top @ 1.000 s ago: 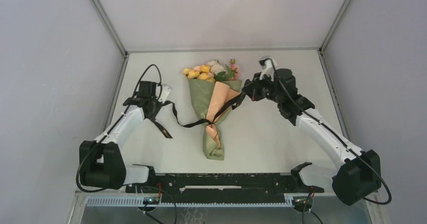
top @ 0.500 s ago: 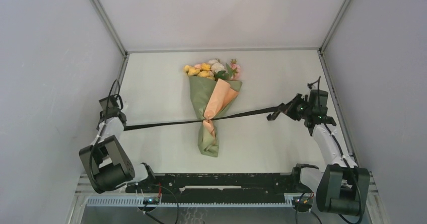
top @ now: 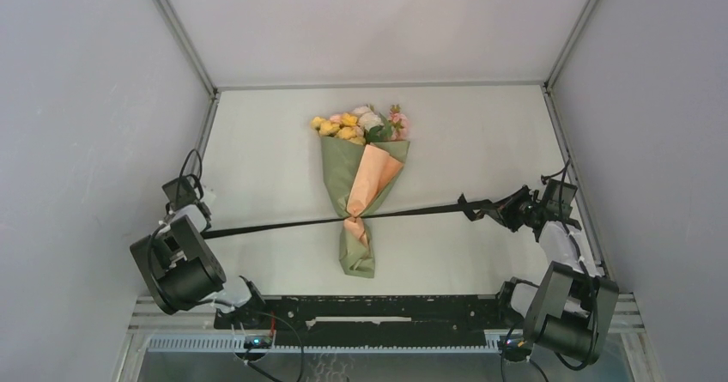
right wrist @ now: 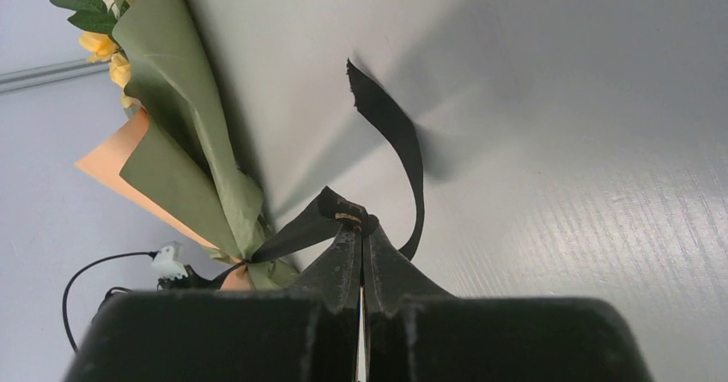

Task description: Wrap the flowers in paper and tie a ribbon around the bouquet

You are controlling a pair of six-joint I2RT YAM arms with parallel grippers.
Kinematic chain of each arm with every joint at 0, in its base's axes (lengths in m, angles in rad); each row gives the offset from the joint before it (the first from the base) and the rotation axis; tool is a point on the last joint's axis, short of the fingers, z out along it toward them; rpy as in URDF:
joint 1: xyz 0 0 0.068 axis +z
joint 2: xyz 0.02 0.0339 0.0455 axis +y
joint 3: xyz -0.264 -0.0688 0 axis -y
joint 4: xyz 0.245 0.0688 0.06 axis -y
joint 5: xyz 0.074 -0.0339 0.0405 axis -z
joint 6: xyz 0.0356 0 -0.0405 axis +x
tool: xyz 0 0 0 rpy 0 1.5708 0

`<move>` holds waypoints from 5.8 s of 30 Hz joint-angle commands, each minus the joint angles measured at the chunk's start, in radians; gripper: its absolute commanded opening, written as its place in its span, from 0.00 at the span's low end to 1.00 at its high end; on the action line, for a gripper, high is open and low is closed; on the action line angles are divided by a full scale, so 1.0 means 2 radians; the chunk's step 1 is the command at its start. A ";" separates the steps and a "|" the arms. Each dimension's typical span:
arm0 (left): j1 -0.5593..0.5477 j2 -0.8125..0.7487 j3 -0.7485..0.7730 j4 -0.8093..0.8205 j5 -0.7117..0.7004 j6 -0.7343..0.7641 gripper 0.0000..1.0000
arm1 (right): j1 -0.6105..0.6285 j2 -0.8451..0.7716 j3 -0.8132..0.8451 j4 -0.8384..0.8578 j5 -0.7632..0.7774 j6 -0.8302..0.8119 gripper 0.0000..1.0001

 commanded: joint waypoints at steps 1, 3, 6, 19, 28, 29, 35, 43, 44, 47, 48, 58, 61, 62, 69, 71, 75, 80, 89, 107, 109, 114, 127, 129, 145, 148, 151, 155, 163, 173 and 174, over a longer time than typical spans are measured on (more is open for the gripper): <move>0.024 -0.010 0.042 0.025 -0.034 -0.002 0.00 | -0.023 -0.002 0.010 0.067 0.073 -0.003 0.00; 0.024 -0.015 0.048 0.023 -0.033 -0.003 0.00 | -0.028 -0.003 0.010 0.063 0.078 -0.004 0.00; 0.026 -0.010 0.050 0.041 -0.045 0.012 0.00 | -0.048 -0.001 0.008 0.063 0.070 -0.004 0.00; -0.148 -0.113 0.147 -0.276 0.140 -0.159 0.00 | 0.146 -0.017 0.042 0.028 0.176 -0.010 0.00; -0.345 -0.131 0.468 -0.488 0.368 -0.293 0.00 | 0.300 -0.027 0.089 -0.133 0.340 -0.016 0.65; -0.355 -0.131 0.501 -0.500 0.388 -0.305 0.00 | 0.313 -0.036 0.100 -0.155 0.374 -0.016 0.67; -0.381 -0.153 0.609 -0.526 0.467 -0.365 0.00 | 0.442 -0.108 0.166 -0.146 0.517 -0.055 0.77; -0.382 -0.180 0.646 -0.530 0.508 -0.407 0.00 | 0.647 -0.037 0.155 0.209 0.264 -0.352 0.89; -0.382 -0.183 0.649 -0.530 0.510 -0.411 0.00 | 0.660 -0.014 0.156 0.238 0.240 -0.370 0.89; -0.382 -0.190 0.655 -0.530 0.510 -0.416 0.00 | 0.667 0.054 0.168 0.307 0.162 -0.388 0.89; -0.381 -0.191 0.657 -0.530 0.506 -0.417 0.00 | 0.668 0.074 0.173 0.327 0.146 -0.382 0.88; -0.382 -0.193 0.670 -0.532 0.492 -0.413 0.00 | 0.687 0.230 0.230 0.411 0.095 -0.359 0.85; -0.382 -0.194 0.672 -0.533 0.485 -0.410 0.00 | 0.688 0.269 0.256 0.409 0.087 -0.350 0.83; -0.382 -0.194 0.672 -0.534 0.482 -0.409 0.00 | 0.688 0.278 0.263 0.409 0.088 -0.346 0.82; -0.382 -0.200 0.668 -0.541 0.469 -0.399 0.00 | 0.676 0.298 0.286 0.390 0.086 -0.311 0.36; -0.382 -0.202 0.662 -0.545 0.460 -0.392 0.00 | 0.667 0.293 0.286 0.378 0.086 -0.291 0.17; -0.380 -0.218 0.589 -0.543 0.415 -0.366 0.00 | 0.648 0.285 0.286 0.361 0.078 -0.250 0.00; -0.379 -0.253 0.415 -0.520 0.346 -0.293 0.33 | 0.631 0.274 0.279 0.355 0.084 -0.198 0.00; -0.441 -0.314 0.153 -0.549 0.237 -0.113 0.67 | 0.602 0.239 0.258 0.342 0.117 -0.098 0.00; -0.525 -0.211 -0.081 0.212 0.462 -0.522 0.65 | 0.604 0.200 0.218 0.357 0.175 -0.023 0.00; -0.533 -0.196 -0.100 0.273 0.487 -0.545 0.58 | 0.605 0.198 0.218 0.352 0.180 -0.024 0.00; -0.550 -0.172 -0.122 0.351 0.451 -0.560 0.52 | 0.606 0.195 0.218 0.348 0.178 -0.024 0.00; -0.564 -0.138 -0.140 0.421 0.427 -0.581 0.00 | 0.609 0.172 0.225 0.292 0.205 -0.058 0.09; -0.564 -0.143 -0.150 0.421 0.428 -0.565 0.00 | 0.605 0.148 0.236 0.209 0.271 -0.082 0.31; -0.578 -0.186 -0.205 0.442 0.472 -0.429 0.00 | 0.370 0.046 0.117 -0.149 0.389 0.015 0.66; -0.580 -0.193 -0.209 0.438 0.469 -0.427 0.00 | 0.328 0.053 0.112 -0.122 0.379 0.004 0.65; -0.582 -0.199 -0.212 0.434 0.469 -0.427 0.00 | 0.295 0.051 0.120 -0.094 0.392 -0.010 0.63; -0.584 -0.204 -0.215 0.432 0.464 -0.424 0.00 | 0.266 0.075 0.127 -0.062 0.393 -0.015 0.63; -0.586 -0.204 -0.213 0.432 0.463 -0.420 0.00 | 0.263 0.204 0.209 -0.066 0.385 -0.047 0.62; -0.586 -0.203 -0.210 0.435 0.463 -0.406 0.00 | 0.266 0.261 0.214 -0.060 0.346 -0.066 0.42; -0.586 -0.201 -0.209 0.436 0.464 -0.404 0.00 | 0.265 0.264 0.216 -0.061 0.346 -0.069 0.32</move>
